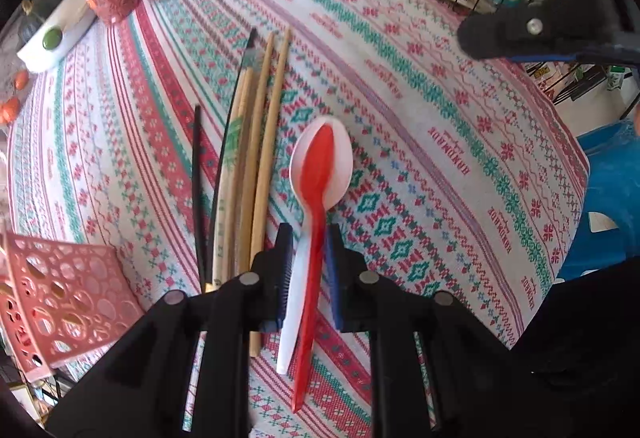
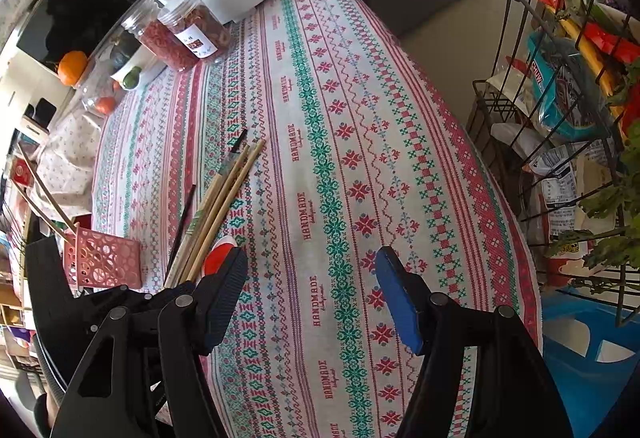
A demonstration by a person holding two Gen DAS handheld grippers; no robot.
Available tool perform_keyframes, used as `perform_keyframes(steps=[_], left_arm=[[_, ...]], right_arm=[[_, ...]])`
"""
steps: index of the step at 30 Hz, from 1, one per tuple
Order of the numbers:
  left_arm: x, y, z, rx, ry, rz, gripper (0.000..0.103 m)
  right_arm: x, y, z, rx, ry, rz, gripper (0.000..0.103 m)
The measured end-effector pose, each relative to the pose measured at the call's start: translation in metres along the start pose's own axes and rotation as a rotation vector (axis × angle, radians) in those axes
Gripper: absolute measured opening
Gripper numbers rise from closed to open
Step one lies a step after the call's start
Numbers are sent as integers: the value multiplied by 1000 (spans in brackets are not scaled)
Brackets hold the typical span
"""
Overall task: Organize utensils
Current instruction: 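Grasp the white spoon with the right gripper while the left gripper holds the red spoon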
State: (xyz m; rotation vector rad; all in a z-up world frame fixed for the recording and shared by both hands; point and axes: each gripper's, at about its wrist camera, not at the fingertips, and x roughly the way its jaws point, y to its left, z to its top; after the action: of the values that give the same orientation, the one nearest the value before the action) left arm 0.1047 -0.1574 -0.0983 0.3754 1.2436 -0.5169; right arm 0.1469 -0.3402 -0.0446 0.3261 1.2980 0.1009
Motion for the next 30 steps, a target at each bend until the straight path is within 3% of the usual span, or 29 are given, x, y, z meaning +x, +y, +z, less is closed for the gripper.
perform_keyframes(steps=[5, 10, 15, 21, 27, 30], left_arm=[[-2, 7, 8, -31, -57, -21, 17], [1, 5, 16, 5, -99, -9, 19], [17, -2, 22, 59, -83, 59, 22], [9, -9, 24, 105, -151, 87, 5], [-11, -2, 20, 61, -211, 93, 3], [-34, 4, 15, 30, -264, 60, 3]], right_arm=[[1, 2, -1, -5, 4, -3, 69], [3, 3, -1, -8, 8, -10, 69], [6, 2, 0, -9, 14, -19, 69], [8, 2, 0, -16, 21, -22, 69], [11, 3, 0, -18, 33, -20, 69], [16, 6, 0, -21, 47, 6, 69]])
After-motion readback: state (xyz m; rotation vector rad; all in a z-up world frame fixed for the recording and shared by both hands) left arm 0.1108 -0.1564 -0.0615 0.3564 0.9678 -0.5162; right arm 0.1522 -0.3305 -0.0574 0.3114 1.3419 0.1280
